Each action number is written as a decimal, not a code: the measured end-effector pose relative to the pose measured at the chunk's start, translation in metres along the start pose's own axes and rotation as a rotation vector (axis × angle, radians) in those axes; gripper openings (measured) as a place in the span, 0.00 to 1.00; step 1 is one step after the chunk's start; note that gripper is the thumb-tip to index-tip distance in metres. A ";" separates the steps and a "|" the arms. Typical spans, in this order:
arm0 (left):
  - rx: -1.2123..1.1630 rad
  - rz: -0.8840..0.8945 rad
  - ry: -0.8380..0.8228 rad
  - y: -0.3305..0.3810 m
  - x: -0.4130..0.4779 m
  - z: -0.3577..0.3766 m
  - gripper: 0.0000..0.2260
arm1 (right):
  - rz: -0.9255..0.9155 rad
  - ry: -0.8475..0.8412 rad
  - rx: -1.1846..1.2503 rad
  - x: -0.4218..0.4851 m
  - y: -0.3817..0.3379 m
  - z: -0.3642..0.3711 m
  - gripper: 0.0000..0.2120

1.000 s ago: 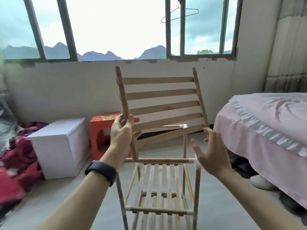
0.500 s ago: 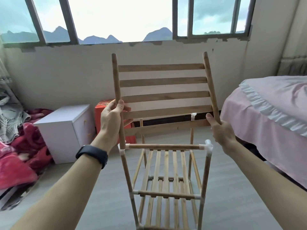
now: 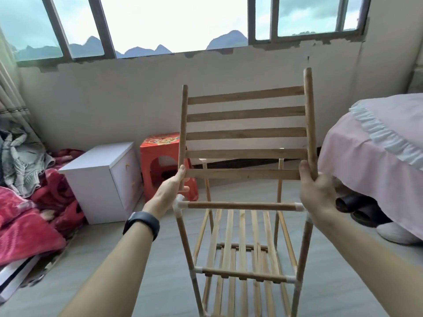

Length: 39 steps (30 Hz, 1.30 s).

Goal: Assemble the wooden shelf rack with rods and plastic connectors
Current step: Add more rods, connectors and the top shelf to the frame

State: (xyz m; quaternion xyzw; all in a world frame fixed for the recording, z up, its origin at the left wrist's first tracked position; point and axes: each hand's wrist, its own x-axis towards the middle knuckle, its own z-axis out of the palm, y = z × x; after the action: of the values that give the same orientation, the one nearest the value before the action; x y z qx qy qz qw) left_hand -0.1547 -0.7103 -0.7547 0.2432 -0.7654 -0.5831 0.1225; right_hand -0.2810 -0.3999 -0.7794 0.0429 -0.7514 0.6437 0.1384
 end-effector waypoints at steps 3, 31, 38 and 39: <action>-0.058 0.012 0.083 -0.009 0.011 0.015 0.29 | -0.007 -0.007 -0.047 0.001 0.006 0.005 0.25; -0.181 0.108 0.218 -0.032 -0.026 0.006 0.10 | 0.287 -0.595 0.144 0.032 -0.007 -0.022 0.13; -0.050 0.223 0.189 -0.032 -0.023 0.006 0.06 | 0.290 -0.633 0.121 0.035 -0.003 -0.019 0.11; -0.046 0.216 0.171 -0.031 -0.024 0.006 0.08 | 0.312 -0.637 0.141 0.035 0.001 -0.020 0.11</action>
State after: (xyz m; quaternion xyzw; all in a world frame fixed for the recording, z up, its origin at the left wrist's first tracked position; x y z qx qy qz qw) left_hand -0.1302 -0.6989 -0.7842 0.2055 -0.7602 -0.5612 0.2550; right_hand -0.3117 -0.3766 -0.7686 0.1357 -0.7082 0.6615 -0.2060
